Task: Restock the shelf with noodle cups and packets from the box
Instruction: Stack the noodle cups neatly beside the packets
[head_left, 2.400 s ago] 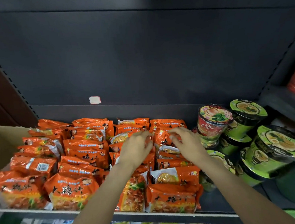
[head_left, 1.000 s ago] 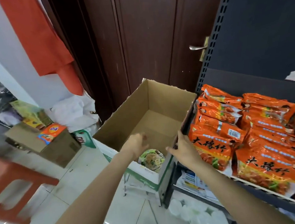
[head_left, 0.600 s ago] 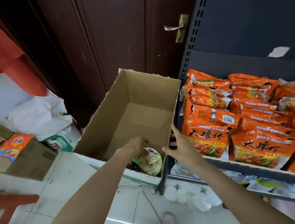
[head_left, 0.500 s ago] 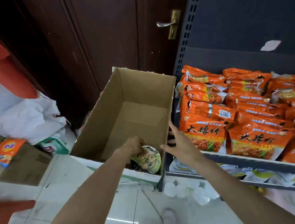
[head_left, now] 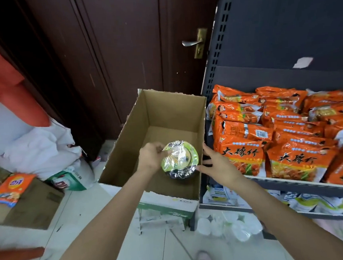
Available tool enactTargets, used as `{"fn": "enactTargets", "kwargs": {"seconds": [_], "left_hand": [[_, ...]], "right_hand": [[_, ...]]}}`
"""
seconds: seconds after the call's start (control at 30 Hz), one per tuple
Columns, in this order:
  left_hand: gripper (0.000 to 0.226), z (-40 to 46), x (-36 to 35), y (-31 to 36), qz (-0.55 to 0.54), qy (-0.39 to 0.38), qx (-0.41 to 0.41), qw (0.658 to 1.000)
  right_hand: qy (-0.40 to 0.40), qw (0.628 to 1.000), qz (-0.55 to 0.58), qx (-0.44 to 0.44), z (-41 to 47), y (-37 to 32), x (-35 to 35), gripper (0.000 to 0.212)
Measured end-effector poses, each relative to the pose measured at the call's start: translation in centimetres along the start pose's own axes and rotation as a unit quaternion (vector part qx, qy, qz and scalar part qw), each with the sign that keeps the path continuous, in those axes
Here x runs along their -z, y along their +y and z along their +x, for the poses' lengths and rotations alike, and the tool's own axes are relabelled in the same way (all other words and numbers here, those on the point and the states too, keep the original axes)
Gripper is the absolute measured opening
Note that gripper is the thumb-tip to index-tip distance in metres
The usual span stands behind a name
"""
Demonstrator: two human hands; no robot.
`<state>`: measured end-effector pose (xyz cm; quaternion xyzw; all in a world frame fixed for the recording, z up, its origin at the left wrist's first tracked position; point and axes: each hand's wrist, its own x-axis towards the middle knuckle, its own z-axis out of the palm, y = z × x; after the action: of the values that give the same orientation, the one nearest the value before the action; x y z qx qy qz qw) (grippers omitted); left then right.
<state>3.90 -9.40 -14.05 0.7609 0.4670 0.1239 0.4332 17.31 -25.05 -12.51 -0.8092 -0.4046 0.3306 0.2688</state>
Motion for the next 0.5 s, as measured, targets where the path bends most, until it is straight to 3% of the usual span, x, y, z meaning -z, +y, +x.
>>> {"fn": "enactTargets", "kwargs": {"seconds": [0.1, 0.27, 0.5], "left_hand": [[0.025, -1.8, 2.3, 2.2, -0.086, 0.031, -0.014, 0.996], [0.012, -5.0, 4.7, 7.5, -0.132, 0.044, -0.068, 0.988], [0.015, -8.5, 0.8, 15.8, -0.146, 0.047, -0.136, 0.979]], "right_hand": [[0.030, 0.998, 0.006, 0.052, -1.4, -1.7, 1.2, 0.081], [0.072, 0.987, 0.058, 0.135, -4.2, -4.1, 4.0, 0.086], [0.164, 0.960, 0.156, 0.165, -10.5, -1.2, 10.8, 0.081]]}}
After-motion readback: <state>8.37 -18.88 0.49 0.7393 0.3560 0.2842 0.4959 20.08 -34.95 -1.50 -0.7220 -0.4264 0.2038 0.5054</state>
